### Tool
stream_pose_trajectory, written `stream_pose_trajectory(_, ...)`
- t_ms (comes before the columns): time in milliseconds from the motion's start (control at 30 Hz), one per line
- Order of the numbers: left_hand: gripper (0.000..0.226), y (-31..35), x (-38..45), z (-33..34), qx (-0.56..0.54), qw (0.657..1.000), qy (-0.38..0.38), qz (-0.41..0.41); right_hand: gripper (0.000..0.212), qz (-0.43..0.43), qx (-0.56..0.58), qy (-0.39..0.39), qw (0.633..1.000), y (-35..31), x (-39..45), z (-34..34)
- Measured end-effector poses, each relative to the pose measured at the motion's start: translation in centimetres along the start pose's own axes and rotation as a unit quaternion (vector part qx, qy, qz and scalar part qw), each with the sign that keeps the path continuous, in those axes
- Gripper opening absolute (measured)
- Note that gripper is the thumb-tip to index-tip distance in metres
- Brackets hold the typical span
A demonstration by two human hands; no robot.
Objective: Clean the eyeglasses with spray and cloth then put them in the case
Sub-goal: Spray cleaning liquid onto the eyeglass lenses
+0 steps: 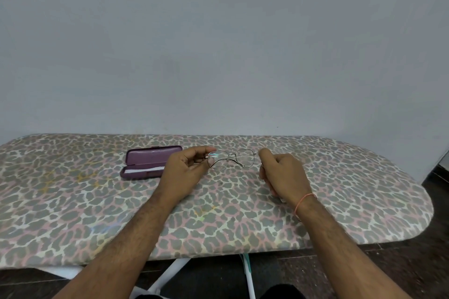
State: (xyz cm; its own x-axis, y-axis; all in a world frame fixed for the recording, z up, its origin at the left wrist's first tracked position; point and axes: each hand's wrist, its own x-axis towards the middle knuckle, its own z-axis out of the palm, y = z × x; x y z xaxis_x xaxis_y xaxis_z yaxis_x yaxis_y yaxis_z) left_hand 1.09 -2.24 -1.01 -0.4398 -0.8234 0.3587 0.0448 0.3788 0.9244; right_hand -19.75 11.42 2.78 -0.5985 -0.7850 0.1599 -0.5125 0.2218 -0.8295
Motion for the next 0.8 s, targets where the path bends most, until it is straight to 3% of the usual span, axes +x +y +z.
stream_pose_trajectory(200,0.030,0.0,0.0,-0.1,0.004,1.000,0.002,-0.003,0.079,0.002,0.001,0.004,1.000,0.2,0.0,0.1)
stream_pose_trajectory(333,0.030,0.2,-0.1,-0.1,-0.002,1.000,0.003,-0.004,0.085,-0.015,0.044,0.047,0.998,1.1,0.8,0.0)
stream_pose_trajectory(467,0.029,0.3,-0.1,-0.2,-0.006,1.000,0.007,-0.007,0.045,-0.004,0.126,0.037,0.991,2.7,2.5,0.0)
stream_pose_trajectory(567,0.028,0.3,-0.2,-0.2,-0.006,1.000,0.013,-0.009,0.035,0.024,0.183,0.020,0.983,3.3,2.7,-0.1)
stream_pose_trajectory(700,0.027,0.8,-0.3,-0.1,-0.006,1.000,0.020,-0.007,0.031,-0.007,0.215,0.014,0.976,4.4,2.4,0.0)
stream_pose_trajectory(800,0.026,1.3,-0.5,0.0,-0.013,0.999,0.028,-0.006,0.045,-0.034,0.220,-0.006,0.975,4.7,2.0,0.0)
